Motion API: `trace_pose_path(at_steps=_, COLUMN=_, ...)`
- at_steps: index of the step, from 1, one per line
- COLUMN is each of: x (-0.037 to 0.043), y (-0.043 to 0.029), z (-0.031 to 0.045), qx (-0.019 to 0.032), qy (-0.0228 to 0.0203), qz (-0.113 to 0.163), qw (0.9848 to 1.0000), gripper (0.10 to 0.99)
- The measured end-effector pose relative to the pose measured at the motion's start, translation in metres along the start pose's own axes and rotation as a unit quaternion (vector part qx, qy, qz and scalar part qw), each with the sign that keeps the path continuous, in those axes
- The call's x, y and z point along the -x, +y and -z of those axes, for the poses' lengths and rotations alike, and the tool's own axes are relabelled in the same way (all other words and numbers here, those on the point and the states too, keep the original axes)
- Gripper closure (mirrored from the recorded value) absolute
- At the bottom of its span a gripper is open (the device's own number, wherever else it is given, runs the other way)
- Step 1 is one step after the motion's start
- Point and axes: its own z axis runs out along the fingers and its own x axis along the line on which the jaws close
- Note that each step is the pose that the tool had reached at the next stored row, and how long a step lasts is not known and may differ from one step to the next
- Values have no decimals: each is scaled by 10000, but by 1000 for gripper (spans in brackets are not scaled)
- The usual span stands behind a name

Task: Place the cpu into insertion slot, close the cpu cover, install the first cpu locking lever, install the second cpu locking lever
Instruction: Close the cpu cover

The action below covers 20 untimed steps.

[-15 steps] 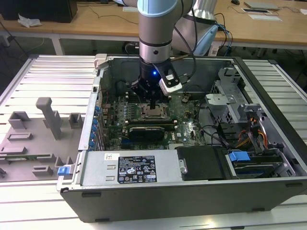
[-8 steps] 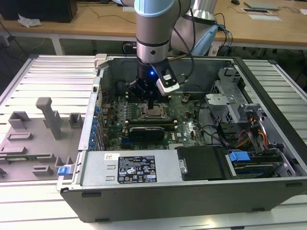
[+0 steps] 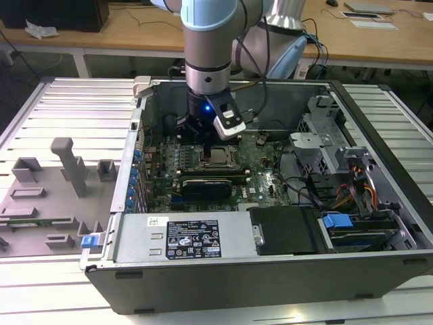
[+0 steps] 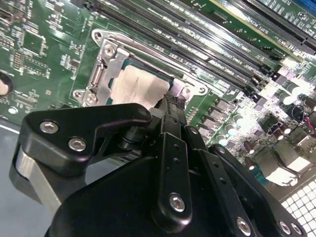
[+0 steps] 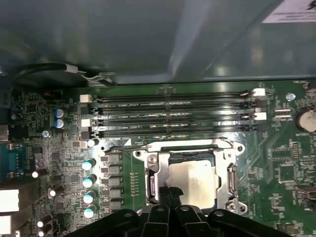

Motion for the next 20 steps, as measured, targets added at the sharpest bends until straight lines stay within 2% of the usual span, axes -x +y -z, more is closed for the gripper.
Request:
trace_pose_path(at_steps=4, x=-18, y=0, z=-29, qx=8, qy=1, qz=225, qw=9997, gripper=980)
trace_pose_path(at_steps=10, x=-65, y=5, z=-69, qx=13, qy=5, qz=345, qw=9994, gripper=980)
trace_pose_path(at_steps=16, x=-67, y=6, z=-94, qx=36, qy=-6, qz=445, qw=9990, gripper=980)
trace_pose_path(at_steps=20, x=-33, y=6, z=-95, qx=35, qy=-6, qz=445, qw=9990, gripper=980)
